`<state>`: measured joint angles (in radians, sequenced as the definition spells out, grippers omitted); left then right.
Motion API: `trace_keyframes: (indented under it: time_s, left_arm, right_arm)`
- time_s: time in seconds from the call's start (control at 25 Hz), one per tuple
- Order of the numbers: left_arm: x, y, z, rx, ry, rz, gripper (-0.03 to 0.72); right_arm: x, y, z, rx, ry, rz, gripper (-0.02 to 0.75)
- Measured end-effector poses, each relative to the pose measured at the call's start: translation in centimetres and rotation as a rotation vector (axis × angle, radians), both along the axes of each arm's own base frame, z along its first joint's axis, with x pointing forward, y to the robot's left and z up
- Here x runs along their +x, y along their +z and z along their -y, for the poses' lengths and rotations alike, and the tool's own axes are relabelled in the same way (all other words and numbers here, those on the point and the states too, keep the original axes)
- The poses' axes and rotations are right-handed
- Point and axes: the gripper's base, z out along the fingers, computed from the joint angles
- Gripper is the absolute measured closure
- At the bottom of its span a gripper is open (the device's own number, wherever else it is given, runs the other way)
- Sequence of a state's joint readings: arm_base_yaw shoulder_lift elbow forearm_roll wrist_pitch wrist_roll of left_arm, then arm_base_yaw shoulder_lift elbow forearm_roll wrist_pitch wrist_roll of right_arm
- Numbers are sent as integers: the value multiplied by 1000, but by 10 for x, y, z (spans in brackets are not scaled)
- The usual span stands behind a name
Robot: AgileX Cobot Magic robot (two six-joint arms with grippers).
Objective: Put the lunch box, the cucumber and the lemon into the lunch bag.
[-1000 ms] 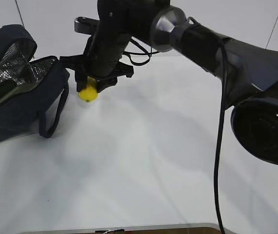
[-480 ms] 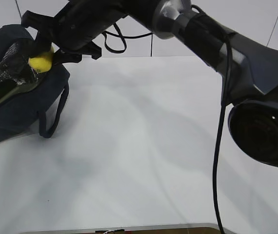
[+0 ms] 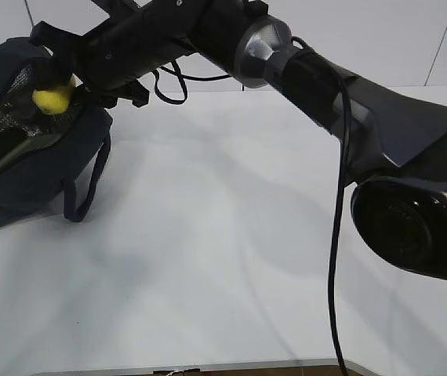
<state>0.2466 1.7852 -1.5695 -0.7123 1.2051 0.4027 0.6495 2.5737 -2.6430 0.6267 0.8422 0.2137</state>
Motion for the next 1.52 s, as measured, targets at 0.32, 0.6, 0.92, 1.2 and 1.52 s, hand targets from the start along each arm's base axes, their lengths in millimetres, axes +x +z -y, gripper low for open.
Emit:
trace_keyframes:
  time_s: [0.32,0.6,0.92,1.2,1.52]
  left_arm:
    - [1,2,2,-30,-8,17,677]
    - [1,3,3,-39,-11,20,677]
    - [1,2,3,-34,-15,19,677]
    - [0,2,3,-31,-20,22,678]
    - [0,2,3,-29,-21,20,677]
  right_arm:
    - [2,0,-1,28,-19,10,270]
    - [-1,-10,-9,76,-2,-58,258]
    - [-1,-14,0,33,66,-102,257]
    - [5,-14,27,-44,134,-186,256]
    - [8,-15,42,-133,123,-199,257]
